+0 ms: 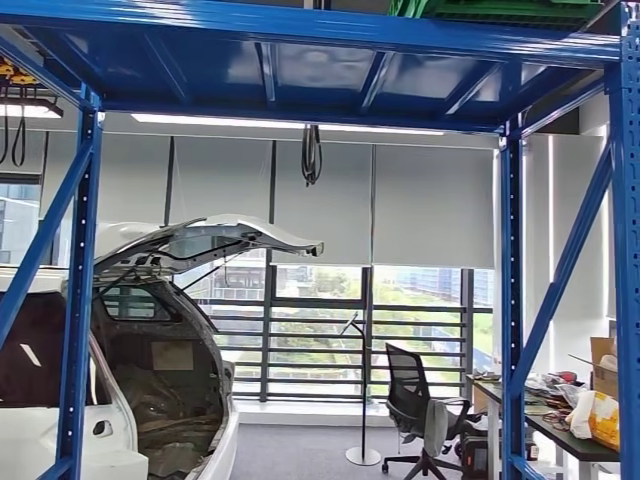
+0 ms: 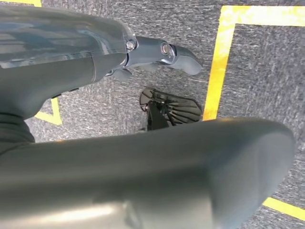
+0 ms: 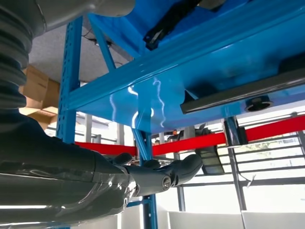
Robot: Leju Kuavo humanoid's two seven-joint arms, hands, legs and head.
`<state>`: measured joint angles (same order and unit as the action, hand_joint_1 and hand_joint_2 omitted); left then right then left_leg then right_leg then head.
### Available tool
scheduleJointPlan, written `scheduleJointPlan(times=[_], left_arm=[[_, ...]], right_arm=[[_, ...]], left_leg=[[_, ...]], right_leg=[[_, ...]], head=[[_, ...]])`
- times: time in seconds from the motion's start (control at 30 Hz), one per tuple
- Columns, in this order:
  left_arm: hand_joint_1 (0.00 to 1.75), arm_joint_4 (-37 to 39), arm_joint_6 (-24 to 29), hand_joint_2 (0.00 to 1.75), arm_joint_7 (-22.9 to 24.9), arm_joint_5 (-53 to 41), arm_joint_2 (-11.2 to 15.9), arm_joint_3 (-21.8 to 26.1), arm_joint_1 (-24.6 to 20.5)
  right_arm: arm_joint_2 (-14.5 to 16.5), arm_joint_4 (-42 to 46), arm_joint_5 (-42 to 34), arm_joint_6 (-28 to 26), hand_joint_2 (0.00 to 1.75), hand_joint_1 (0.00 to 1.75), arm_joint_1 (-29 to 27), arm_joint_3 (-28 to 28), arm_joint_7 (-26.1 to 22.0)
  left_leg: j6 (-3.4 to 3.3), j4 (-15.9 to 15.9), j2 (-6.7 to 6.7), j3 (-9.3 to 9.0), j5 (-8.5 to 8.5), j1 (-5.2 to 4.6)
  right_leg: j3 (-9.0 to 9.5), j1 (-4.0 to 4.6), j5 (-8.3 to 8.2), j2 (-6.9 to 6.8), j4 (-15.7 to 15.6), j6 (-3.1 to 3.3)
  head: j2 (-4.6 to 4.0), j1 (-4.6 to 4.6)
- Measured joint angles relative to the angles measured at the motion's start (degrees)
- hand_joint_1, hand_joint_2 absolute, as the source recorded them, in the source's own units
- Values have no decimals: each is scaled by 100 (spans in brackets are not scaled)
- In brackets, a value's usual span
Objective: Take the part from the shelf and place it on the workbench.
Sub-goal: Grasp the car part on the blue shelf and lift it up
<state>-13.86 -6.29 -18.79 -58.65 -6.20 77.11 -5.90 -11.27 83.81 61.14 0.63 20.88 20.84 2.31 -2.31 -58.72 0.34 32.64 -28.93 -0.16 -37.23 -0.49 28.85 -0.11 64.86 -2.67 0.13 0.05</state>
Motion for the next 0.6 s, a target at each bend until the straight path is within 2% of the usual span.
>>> scheduleJointPlan(times=[0.03, 0.07, 0.17, 0.23, 0.27, 0.33, 0.37, 0.4, 0.43, 0.5, 0.53, 0.57, 0.6], left_arm=[[0, 0, -2, 0, -2, -1, -1, 0, -3], [0, 0, -4, 0, -4, -1, -1, 0, -5], [0, 0, -7, 0, -8, -2, -5, -1, -4], [0, 0, -8, 0, -12, -4, -8, -2, -7], [0, 0, -9, 0, -14, -6, -8, -2, -8], [0, 1, -14, 0, -15, -13, -9, -2, 2], [0, 1, -16, 0, -15, -15, -10, -2, 9], [0, 2, -17, 0, -14, -17, -10, -2, 14], [0, 2, -16, 0, -14, -17, -10, -2, 15], [0, 2, -14, 0, -14, -17, -10, -2, 15], [0, 3, -14, 0, -14, -17, -11, -2, 14], [0, 5, -14, 0, -12, -17, -13, -2, 12], [0, 7, -14, 0, -10, -17, -15, -2, 11]], right_arm=[[9, -5, 5, 0, 175, 0, 10, 0, -3], [17, -12, 11, -1, 175, 0, 15, 1, -5], [34, -24, 32, -2, 175, 0, 12, 1, -11], [52, -25, 40, -4, 175, 0, 27, 1, -17], [64, -25, 43, -5, 175, 0, 35, 1, -21], [89, -31, 45, -5, 175, 0, 41, 3, -27], [99, -37, 46, -5, 175, 0, 34, 3, -29], [109, -45, 50, -4, 175, 0, 27, 3, -32], [115, -52, 55, -4, 175, 0, 20, 3, -33], [121, -58, 67, -6, 175, 0, 13, 3, -37], [122, -59, 73, -7, 175, 0, 16, 3, -38], [122, -59, 79, -10, 175, 0, 19, 3, -38], [123, -60, 85, -13, 175, 0, 20, 3, -39]], left_leg=[[24, -5, 1, -13, -20, -6], [50, -5, 2, -18, -32, -12], [136, 5, 7, -16, -61, -1], [193, -171, 6, 53, -187, 14], [217, -422, 3, 173, -320, 22], [259, -1193, 2, 585, -623, 39], [278, -1502, 2, 774, -693, 51], [295, -1635, 2, 885, -657, 66], [308, -1527, 2, 879, -503, 85], [328, -843, 0, 616, -47, 127], [327, -493, -3, 464, 102, 137], [311, -267, -4, 364, 169, 137], [287, -172, -7, 321, 156, 126]], right_leg=[[157, 11, -121, -7, -343, 23], [247, 24, -164, -11, -545, 52], [284, 43, -138, 6, -661, 155], [317, 25, -143, 12, -702, 224], [336, 15, -140, 11, -717, 254], [354, 18, -117, 15, -720, 293], [365, 18, -104, 21, -719, 298], [380, 17, -88, 29, -718, 296], [406, 14, -67, 40, -716, 286], [478, 7, -7, 59, -709, 240], [505, 13, 27, 68, -695, 206], [517, 19, 52, 76, -687, 171], [519, 24, 67, 81, -682, 141]], head=[[0, 0], [0, 1], [0, 2], [0, 3], [0, 3], [0, 4], [0, 4], [0, 4], [0, 4], [0, 4], [0, 4], [0, 3], [0, 2]])
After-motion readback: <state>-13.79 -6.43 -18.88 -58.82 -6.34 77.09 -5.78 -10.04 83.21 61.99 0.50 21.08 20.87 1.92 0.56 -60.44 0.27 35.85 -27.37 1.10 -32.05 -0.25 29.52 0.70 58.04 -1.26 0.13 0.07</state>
